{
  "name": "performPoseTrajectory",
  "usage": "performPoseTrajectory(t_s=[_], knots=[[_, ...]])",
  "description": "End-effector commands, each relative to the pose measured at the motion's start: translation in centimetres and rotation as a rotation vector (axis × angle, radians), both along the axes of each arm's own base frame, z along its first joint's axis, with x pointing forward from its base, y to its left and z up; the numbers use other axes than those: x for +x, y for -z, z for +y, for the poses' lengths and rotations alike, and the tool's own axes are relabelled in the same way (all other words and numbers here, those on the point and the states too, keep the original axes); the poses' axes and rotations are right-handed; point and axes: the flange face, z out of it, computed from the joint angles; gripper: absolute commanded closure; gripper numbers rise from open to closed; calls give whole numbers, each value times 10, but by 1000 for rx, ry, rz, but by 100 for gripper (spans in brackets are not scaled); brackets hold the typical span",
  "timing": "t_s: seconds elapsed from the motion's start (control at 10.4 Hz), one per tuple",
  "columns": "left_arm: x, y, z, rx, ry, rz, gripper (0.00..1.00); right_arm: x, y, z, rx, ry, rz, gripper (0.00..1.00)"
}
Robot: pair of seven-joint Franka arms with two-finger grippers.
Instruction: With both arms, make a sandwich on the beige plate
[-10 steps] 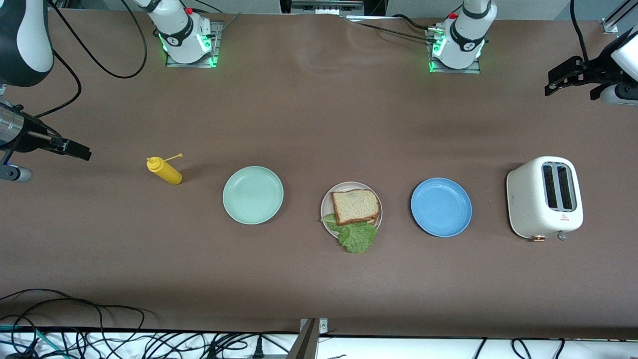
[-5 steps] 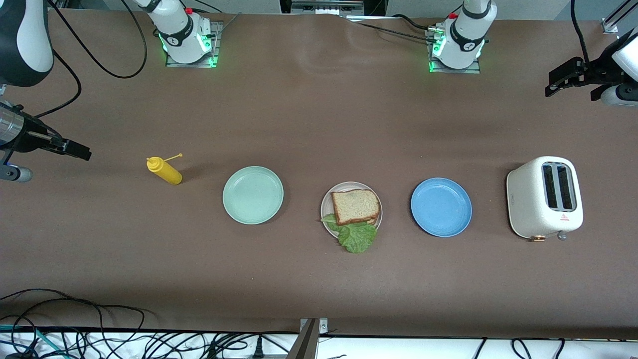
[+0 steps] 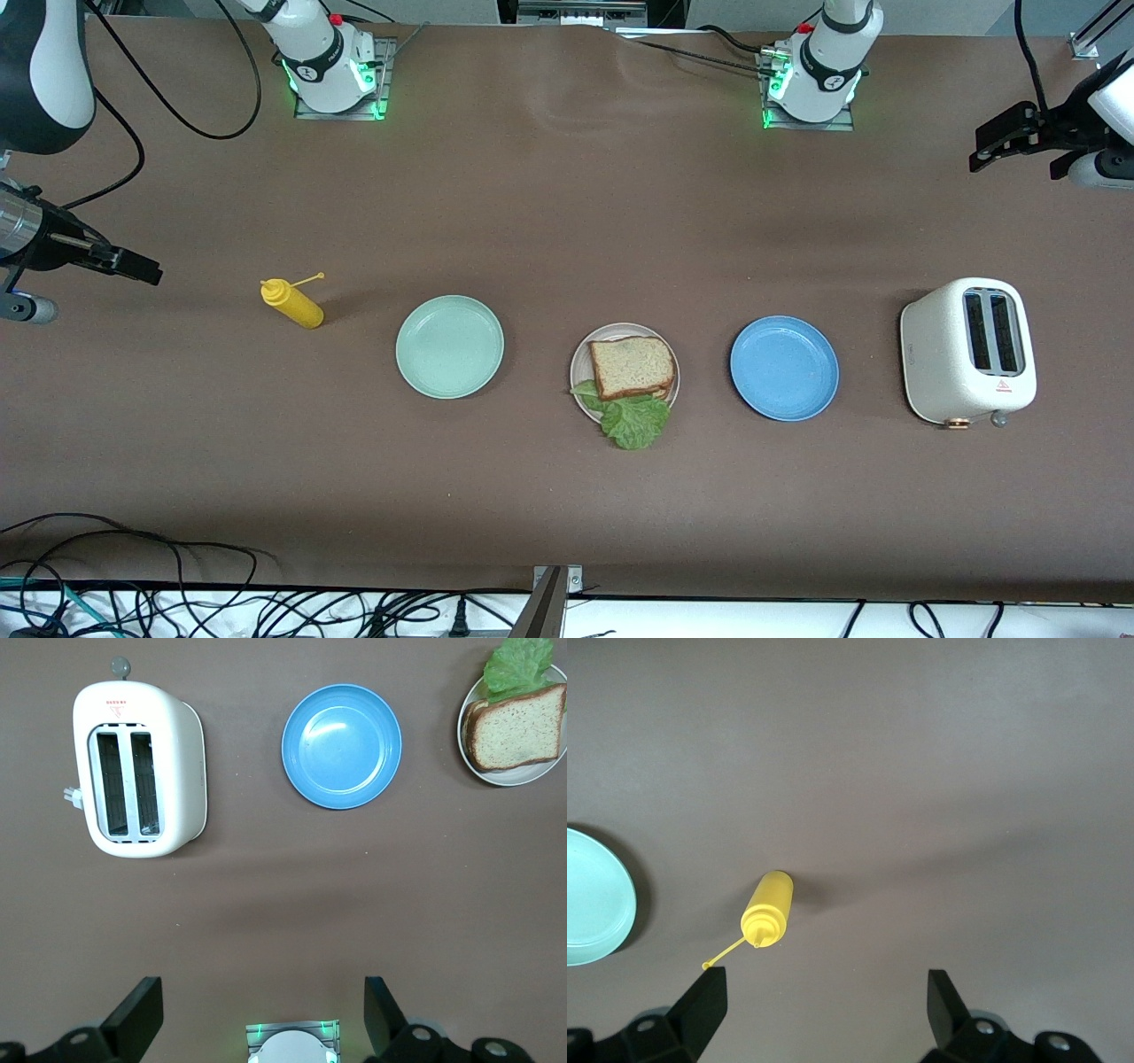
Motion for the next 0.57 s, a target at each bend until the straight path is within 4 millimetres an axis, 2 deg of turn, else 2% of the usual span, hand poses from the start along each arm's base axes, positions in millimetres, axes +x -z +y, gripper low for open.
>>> performPoseTrajectory(t_s=[0.0, 0.48], knots=[[3, -6, 4, 32, 0, 2, 0, -4, -6, -2, -13, -6, 5, 0], [3, -6, 8, 32, -7, 2, 0, -4, -6, -3, -14, -5, 5, 0]])
